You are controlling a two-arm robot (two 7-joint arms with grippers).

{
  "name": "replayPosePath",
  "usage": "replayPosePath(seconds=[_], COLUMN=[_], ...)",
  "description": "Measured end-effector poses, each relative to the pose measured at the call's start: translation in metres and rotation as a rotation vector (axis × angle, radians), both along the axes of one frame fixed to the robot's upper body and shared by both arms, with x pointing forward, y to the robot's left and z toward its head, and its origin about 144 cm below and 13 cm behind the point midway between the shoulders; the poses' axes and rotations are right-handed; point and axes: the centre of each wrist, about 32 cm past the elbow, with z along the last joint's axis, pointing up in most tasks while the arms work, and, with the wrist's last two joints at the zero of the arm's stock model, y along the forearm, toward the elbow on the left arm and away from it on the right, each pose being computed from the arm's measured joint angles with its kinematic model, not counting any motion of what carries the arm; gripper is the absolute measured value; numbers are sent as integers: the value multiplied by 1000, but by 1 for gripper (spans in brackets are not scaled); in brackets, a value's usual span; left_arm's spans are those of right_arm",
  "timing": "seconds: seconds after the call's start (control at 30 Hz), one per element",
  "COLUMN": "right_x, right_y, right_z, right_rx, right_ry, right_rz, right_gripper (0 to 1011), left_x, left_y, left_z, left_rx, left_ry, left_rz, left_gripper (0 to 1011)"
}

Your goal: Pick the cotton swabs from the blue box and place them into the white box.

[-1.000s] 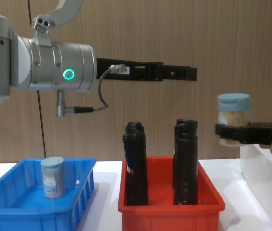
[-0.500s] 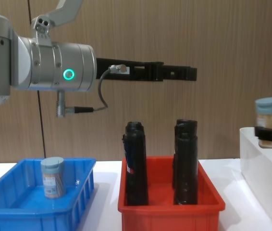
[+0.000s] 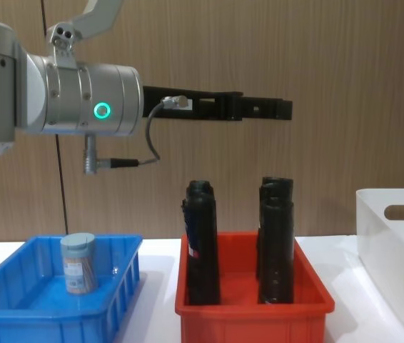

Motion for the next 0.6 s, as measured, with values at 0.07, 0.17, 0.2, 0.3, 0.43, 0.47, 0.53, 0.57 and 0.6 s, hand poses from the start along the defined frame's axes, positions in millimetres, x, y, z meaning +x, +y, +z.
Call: replayPosePath(seconds=[0.07,0.17,0.2,0.3,0.43,0.47,0.53,0.57,0.6], right_x=[3,10,11,17,24,25,26,28,28], right_y=[-2,-7,-8,-12,-17,-18,-19,-20,-20], right_z=[-1,-2,-2,-4,-6,-6,-7,-7,-7], right_rx=[-5,-12,-15,-20,-24,-25,-26,-26,-26], right_ry=[15,50,60,93,131,136,144,152,152], right_rz=[-9,-26,-29,-38,-42,-42,-41,-41,-41], right_gripper=[665,665,664,665,751,768,817,852,852], left_x=[0,0,0,0,0,0,0,0,0], left_y=[0,0,0,0,0,0,0,0,0], left_z=[0,0,0,0,0,0,0,0,0], left_rx=[0,0,0,0,0,0,0,0,0], left_ry=[0,0,0,0,0,0,0,0,0], left_rz=[0,0,0,0,0,0,0,0,0], left_gripper=[1004,1004,1004,1004,1004,1004,1004,1004,1004])
